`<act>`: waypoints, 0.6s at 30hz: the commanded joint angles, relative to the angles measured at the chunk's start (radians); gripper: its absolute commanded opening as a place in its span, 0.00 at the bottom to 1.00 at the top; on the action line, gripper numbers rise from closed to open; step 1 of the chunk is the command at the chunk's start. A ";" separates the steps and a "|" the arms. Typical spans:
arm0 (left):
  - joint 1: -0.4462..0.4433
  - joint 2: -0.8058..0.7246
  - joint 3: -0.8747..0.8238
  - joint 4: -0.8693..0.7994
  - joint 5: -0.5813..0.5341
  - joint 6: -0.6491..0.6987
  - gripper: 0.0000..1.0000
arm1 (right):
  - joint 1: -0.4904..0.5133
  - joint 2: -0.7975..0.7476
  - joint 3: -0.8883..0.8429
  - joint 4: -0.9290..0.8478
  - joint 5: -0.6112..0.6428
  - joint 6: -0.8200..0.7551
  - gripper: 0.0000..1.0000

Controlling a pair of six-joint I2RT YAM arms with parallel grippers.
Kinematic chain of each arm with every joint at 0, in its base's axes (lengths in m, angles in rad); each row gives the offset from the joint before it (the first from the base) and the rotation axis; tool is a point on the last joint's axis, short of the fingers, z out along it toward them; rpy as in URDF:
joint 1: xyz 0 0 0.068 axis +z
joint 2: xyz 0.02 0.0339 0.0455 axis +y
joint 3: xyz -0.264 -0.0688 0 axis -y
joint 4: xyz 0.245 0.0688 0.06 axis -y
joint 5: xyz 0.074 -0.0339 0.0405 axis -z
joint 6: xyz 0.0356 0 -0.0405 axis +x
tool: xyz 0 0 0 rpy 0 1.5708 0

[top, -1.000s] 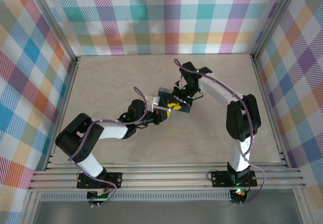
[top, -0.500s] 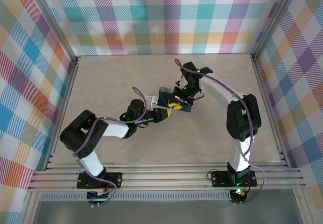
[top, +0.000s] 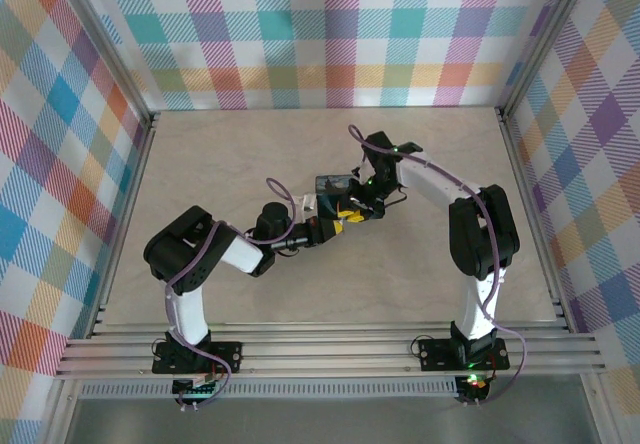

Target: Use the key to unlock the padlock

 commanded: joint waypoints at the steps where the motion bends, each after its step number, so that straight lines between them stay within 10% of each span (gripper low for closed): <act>1: 0.003 -0.021 0.082 0.251 -0.020 -0.021 0.00 | 0.045 -0.018 -0.040 -0.032 -0.183 -0.017 0.00; 18: 0.025 -0.033 0.121 0.253 0.092 -0.134 0.00 | -0.024 -0.063 -0.109 0.054 -0.358 -0.090 0.00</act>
